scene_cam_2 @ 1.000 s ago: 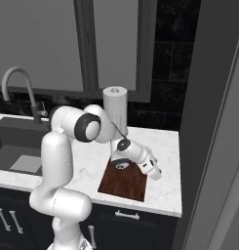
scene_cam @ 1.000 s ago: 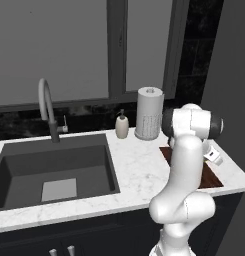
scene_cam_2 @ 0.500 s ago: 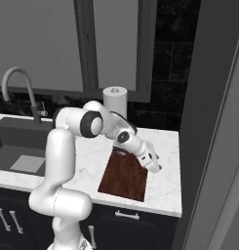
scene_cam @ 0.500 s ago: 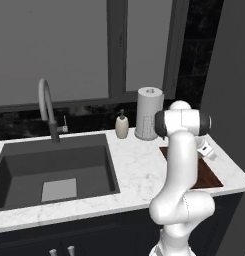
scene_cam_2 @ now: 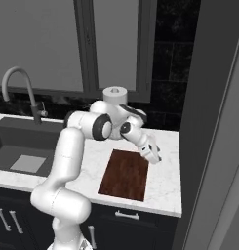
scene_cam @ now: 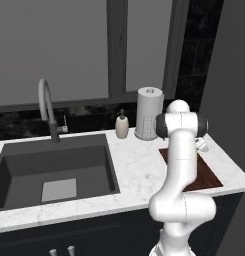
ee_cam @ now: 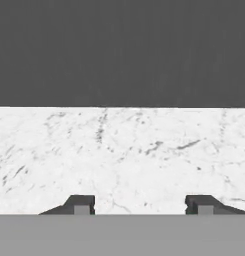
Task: Pick up the sponge from the counter and clean the cutting board by briefly scrubbing or pressing down on the cutting board. Once finished, release the sponge.
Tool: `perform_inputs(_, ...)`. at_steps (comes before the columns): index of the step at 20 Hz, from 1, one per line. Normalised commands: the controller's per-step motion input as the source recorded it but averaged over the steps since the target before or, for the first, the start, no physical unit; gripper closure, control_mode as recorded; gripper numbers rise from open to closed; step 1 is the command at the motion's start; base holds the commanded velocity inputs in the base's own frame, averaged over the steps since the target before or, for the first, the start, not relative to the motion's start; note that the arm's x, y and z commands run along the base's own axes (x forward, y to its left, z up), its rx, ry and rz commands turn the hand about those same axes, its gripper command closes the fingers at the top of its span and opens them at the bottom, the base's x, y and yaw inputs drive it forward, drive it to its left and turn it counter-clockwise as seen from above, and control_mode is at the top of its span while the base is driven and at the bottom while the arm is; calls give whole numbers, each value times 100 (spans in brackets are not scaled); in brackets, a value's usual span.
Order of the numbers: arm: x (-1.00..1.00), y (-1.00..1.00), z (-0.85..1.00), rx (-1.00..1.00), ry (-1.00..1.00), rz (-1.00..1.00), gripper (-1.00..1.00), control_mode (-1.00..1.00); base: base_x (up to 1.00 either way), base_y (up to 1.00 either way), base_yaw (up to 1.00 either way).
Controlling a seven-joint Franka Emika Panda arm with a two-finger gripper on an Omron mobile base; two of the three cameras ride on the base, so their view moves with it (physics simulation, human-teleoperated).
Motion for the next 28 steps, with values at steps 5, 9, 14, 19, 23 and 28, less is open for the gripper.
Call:
perform_inputs(5,-10,20,24,1,-3,-12,100,-100,0,0,0)
perform_inputs(9,-41,36,96,0,3,-12,100,-100,0,0,0)
perform_inputs(14,-2,92,86,1,11,-7,100,-100,0,0,0)
perform_inputs(19,-23,75,64,8,11,-1,100,-100,0,0,0)
perform_inputs(23,-76,66,98,16,17,5,100,-100,0,0,0)
perform_inputs(28,-86,73,100,3,19,39,100,-100,0,0,0)
